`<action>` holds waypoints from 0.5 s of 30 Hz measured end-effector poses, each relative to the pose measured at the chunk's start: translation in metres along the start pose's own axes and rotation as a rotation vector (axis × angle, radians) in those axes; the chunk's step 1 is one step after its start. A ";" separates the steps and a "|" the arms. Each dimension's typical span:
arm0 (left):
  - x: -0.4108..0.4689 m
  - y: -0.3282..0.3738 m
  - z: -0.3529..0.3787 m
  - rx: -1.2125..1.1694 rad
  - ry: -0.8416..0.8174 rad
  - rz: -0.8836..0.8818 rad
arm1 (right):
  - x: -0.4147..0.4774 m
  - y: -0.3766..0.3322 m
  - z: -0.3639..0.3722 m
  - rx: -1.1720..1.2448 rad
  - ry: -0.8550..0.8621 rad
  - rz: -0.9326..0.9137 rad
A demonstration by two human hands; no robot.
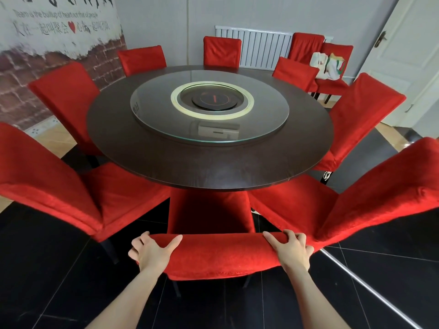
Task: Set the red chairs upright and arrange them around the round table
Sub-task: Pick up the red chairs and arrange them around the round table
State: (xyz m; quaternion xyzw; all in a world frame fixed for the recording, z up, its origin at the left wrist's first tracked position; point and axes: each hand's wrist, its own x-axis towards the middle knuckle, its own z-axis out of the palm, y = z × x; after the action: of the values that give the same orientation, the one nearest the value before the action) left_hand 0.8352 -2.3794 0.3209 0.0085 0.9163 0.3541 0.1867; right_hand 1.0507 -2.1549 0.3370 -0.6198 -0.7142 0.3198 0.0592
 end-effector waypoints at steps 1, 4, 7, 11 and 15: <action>0.001 0.000 -0.001 0.006 -0.004 0.004 | -0.001 0.000 0.000 0.004 0.004 0.000; 0.002 -0.002 -0.005 0.020 -0.013 0.005 | -0.007 0.001 0.002 -0.001 0.003 0.004; 0.003 -0.005 -0.010 0.032 -0.015 0.018 | -0.014 0.003 0.008 0.003 0.006 0.010; 0.004 -0.008 -0.013 0.038 -0.023 0.024 | -0.019 0.004 0.011 -0.003 0.004 0.019; 0.006 -0.009 -0.015 0.033 -0.005 0.025 | -0.023 0.003 0.014 -0.006 0.009 0.031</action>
State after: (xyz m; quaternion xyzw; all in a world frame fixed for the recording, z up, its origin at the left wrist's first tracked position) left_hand 0.8250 -2.3954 0.3233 0.0240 0.9213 0.3415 0.1842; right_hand 1.0513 -2.1814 0.3311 -0.6326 -0.7050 0.3156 0.0557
